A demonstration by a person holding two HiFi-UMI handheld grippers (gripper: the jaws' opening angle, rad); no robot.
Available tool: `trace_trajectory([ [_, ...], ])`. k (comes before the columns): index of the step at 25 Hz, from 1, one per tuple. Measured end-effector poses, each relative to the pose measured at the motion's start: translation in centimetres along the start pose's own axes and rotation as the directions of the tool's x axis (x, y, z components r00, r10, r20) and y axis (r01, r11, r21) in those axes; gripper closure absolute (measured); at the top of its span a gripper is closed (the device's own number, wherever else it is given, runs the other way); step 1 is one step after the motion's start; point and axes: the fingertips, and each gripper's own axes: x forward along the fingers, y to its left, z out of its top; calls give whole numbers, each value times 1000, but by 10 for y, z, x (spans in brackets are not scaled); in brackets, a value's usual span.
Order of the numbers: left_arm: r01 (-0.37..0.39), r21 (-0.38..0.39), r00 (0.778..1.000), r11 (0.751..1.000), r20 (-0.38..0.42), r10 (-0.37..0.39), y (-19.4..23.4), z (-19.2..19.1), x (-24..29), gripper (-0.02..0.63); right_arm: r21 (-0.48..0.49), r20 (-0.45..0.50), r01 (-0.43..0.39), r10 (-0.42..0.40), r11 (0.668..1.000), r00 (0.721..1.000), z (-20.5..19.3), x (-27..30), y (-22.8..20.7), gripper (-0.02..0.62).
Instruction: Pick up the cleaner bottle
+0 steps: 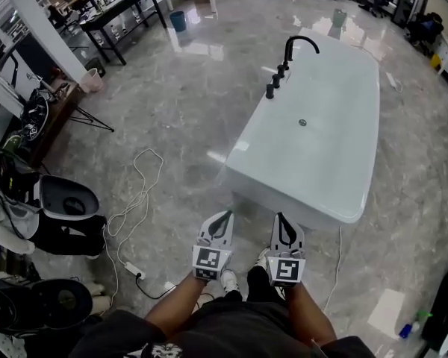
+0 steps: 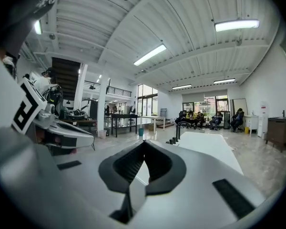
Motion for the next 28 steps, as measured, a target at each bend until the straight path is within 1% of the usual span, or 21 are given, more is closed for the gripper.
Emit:
trace_trajectory([
  [3, -33, -10, 998, 999, -48, 33, 5, -8, 27, 600, 13, -35, -59, 60, 998, 998, -19, 31, -12, 580],
  [5, -52, -13, 996, 999, -77, 51, 11, -22, 45, 600, 33, -55, -96, 98, 995, 994, -36, 54, -17, 580],
  [9, -96, -18, 989, 995, -116, 94, 23, -60, 83, 600, 50, -84, -159, 163, 986, 983, -79, 95, -20, 580],
  [13, -120, -32, 980, 992, -165, 113, 36, -105, 103, 600, 76, -137, -181, 190, 980, 972, -120, 115, -12, 580],
  [16, -128, -33, 975, 991, -186, 120, 53, -143, 119, 598, 69, -170, -205, 214, 976, 962, -150, 132, -1, 580],
  [18, -129, -33, 972, 991, -202, 120, 67, -177, 133, 598, 56, -173, -215, 222, 975, 960, -172, 146, 9, 580],
  [20, -126, -29, 968, 992, -222, 117, 79, -218, 145, 593, 40, -184, -229, 233, 973, 955, -200, 159, 20, 580],
  [21, -124, -24, 966, 992, -232, 115, 85, -241, 150, 580, 51, -192, -227, 232, 973, 953, -215, 163, 26, 580],
  [24, -124, -7, 961, 992, -249, 119, 103, -314, 170, 508, 110, -195, -191, 210, 975, 958, -263, 183, 41, 580],
  [26, -134, 9, 959, 991, -249, 132, 113, -364, 183, 461, 119, -216, -183, 206, 976, 955, -300, 196, 50, 580],
  [28, -144, 21, 960, 989, -240, 145, 119, -412, 194, 430, 118, -229, -184, 207, 976, 951, -334, 206, 57, 580],
])
